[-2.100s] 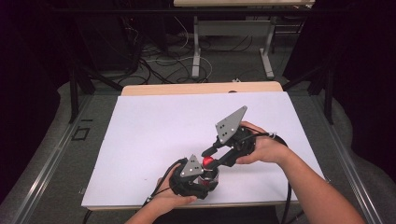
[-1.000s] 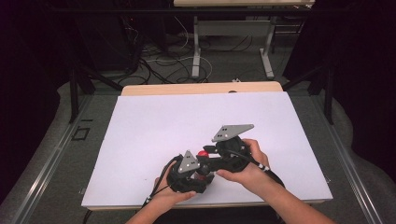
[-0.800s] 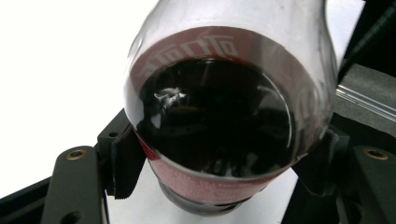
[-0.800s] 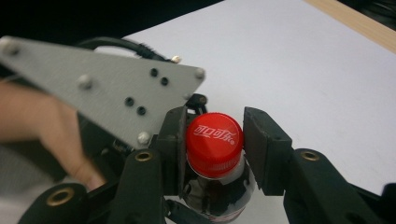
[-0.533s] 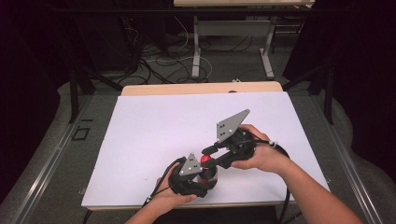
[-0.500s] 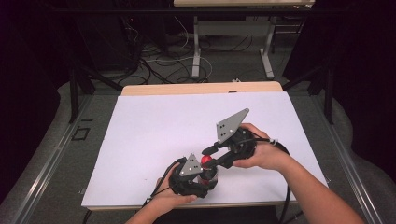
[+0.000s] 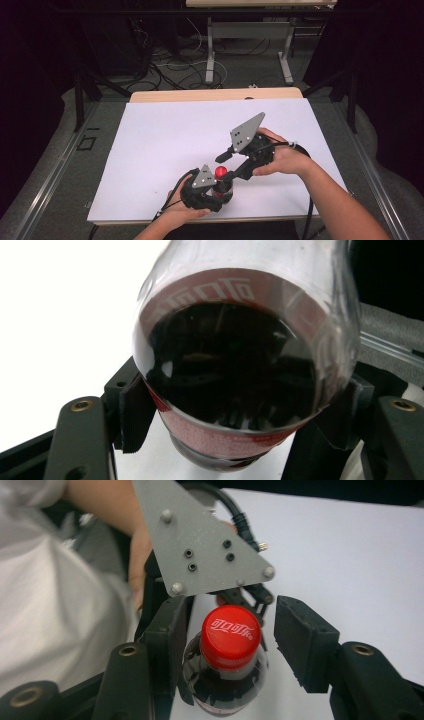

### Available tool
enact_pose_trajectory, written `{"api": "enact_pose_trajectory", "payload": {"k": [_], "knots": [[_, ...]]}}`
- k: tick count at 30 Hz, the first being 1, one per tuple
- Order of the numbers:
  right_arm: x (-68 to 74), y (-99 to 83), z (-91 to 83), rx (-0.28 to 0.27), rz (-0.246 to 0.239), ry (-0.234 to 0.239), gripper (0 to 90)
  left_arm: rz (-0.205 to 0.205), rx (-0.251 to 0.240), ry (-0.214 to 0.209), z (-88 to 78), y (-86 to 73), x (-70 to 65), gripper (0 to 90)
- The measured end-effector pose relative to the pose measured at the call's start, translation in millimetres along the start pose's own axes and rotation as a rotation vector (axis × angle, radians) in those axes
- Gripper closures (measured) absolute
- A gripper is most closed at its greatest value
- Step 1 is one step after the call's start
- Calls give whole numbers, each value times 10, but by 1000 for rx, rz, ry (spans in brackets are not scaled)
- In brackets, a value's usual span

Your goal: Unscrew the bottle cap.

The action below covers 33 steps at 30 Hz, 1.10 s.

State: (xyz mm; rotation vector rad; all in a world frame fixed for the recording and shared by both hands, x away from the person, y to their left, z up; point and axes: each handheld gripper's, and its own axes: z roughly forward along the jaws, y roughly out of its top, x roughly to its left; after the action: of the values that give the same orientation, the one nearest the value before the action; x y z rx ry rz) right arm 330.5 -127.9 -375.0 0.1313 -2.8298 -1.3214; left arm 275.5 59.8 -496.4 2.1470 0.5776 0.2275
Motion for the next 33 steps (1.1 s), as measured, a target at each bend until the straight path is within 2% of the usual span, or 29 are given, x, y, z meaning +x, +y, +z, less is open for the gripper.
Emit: {"api": "enact_pose_trajectory", "payload": {"k": [2,5,7,8,10,11,12,13,14,16,17,20,21,22,26,27,29,31,33], "knots": [[77,26,-53,-43,101,-81,462,3,-7,16,-8,5,23,293],[229,43,-60,-82,252,-253,502,-9,5,22,-16,8,28,294],[333,45,-20,-88,298,-342,555,-8,2,37,-9,4,28,294],[388,48,8,-71,338,-375,555,-23,5,42,-6,0,25,293],[459,50,73,-81,401,-388,552,-20,16,40,-14,4,27,293],[459,50,73,-81,401,-388,552,-22,9,41,-8,1,21,293],[508,58,122,-94,450,-422,548,-12,-2,55,3,3,16,294],[508,58,122,-94,450,-422,548,-12,-2,55,3,3,16,293],[529,64,145,-73,473,-467,548,-14,8,50,-2,7,3,293],[540,65,170,-67,478,-506,549,-15,3,56,-1,8,2,293],[536,59,186,-69,482,-513,550,-10,-3,66,-4,11,5,294],[523,47,215,-41,494,-511,556,-13,5,60,-18,18,9,293],[513,41,230,-38,502,-508,574,-17,-5,78,-9,14,10,293],[499,36,237,-38,501,-493,597,-17,-5,78,-9,14,10,294],[455,30,242,-19,471,-468,605,-12,4,74,-3,3,22,294],[447,35,233,-3,460,-450,606,-8,22,56,-13,7,29,294],[412,36,223,12,419,-412,607,-8,21,48,-2,1,24,294],[342,39,186,51,374,-340,608,-5,24,39,2,-1,20,294],[269,40,156,62,312,-279,609,-14,5,33,12,-5,16,294]]}}
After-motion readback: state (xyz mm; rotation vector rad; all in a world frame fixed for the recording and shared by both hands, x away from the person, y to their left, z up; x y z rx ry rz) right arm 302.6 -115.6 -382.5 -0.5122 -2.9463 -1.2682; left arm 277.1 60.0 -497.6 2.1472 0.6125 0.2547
